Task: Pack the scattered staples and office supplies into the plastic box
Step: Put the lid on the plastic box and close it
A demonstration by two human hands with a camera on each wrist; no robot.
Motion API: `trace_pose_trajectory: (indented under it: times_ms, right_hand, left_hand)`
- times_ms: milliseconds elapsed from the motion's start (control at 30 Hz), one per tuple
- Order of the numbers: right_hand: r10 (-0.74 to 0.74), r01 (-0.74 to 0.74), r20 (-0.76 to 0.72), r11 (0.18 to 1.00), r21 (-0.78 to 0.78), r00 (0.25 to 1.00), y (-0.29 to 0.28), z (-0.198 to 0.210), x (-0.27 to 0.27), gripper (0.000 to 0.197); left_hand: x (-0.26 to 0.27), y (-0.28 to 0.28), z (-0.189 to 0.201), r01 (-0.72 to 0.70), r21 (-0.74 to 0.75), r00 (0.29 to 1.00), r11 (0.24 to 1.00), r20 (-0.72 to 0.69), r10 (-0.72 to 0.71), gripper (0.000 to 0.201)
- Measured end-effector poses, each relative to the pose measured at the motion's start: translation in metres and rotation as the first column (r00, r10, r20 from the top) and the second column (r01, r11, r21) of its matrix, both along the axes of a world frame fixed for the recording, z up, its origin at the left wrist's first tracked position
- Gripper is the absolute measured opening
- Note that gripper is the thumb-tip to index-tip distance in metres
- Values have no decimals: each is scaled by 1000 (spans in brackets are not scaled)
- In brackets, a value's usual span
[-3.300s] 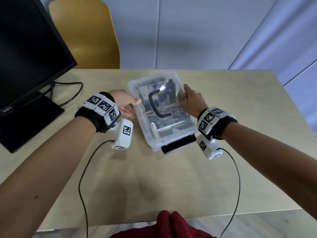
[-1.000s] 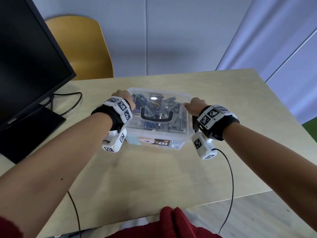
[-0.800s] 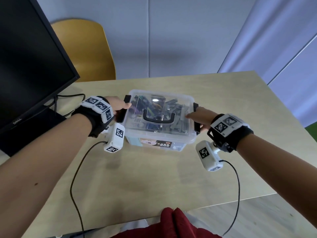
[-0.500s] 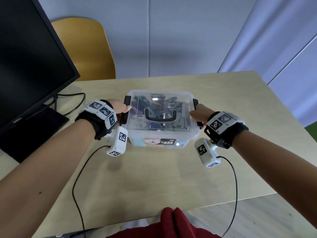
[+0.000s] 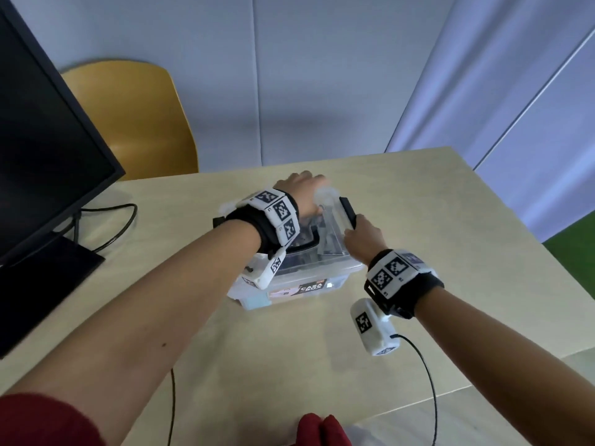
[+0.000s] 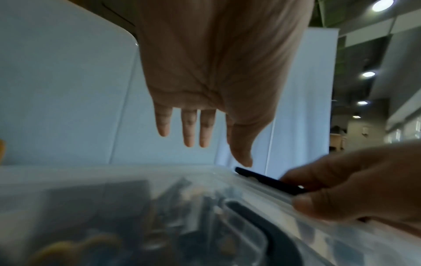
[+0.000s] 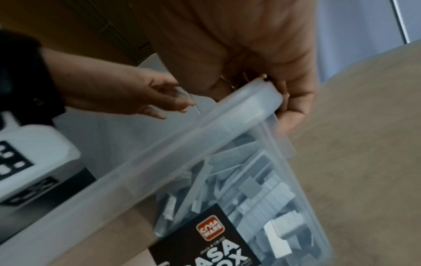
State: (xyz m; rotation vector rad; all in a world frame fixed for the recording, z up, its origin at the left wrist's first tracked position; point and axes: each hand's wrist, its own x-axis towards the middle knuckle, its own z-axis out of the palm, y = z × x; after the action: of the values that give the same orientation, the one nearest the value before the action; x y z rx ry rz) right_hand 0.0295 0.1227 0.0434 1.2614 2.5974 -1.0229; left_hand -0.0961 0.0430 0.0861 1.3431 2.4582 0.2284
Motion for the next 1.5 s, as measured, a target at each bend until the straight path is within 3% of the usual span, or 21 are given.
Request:
trace_pose_trajectory:
  times_ms: [167, 267, 400, 500, 733, 833, 1033, 1100, 1267, 1367, 1500]
  right_hand:
    - [45, -43, -48, 998, 40, 998, 5, -7, -6, 31]
    - [139, -134, -44, 986, 96, 989, 15, -11, -15, 36]
    - [269, -266, -1, 956, 122, 963, 24, -6, -30, 32]
    - [324, -326, 38, 929, 178, 945, 24, -3, -43, 13]
    - [370, -361, 33, 876, 320, 928, 21, -6, -52, 13]
    - [394, -377, 34, 845, 380, 918, 23, -13, -49, 20]
    - [476, -451, -89, 868, 209, 875, 30, -17, -31, 45]
    - [450, -405, -161, 880, 250, 878, 26, -23, -29, 45]
    - [377, -312, -228, 909, 275, 898, 15, -25, -30, 44]
    - [339, -266, -222, 915, 303, 914, 11, -25, -30, 40]
    - [248, -172, -217, 932, 318, 944, 5, -26, -31, 38]
  left_hand:
    - [9, 43, -16, 235, -141, 972, 962, 58, -229, 59]
    - [2, 51, -18, 297, -181, 952, 938, -21, -305, 40]
    - [-15, 48, -12, 252, -202, 959, 946, -81, -272, 6]
    - [-27, 39, -12, 197, -185, 975, 963, -64, -212, 13]
    - [-35, 30, -13, 145, -199, 974, 969, -145, -176, 13]
    - [-34, 30, -9, 124, -242, 982, 962, -112, -155, 19]
    - [-43, 11, -4, 164, -424, 984, 891, 7, -178, 56]
    - [-46, 0, -7, 132, -458, 991, 879, 35, -131, 67]
    - [-44, -43, -5, -88, -477, 979, 875, 120, 164, 90]
    - [-42, -73, -5, -127, -554, 937, 823, 205, 283, 81]
    - [-40, -106, -8, -263, -524, 912, 810, 138, 385, 81]
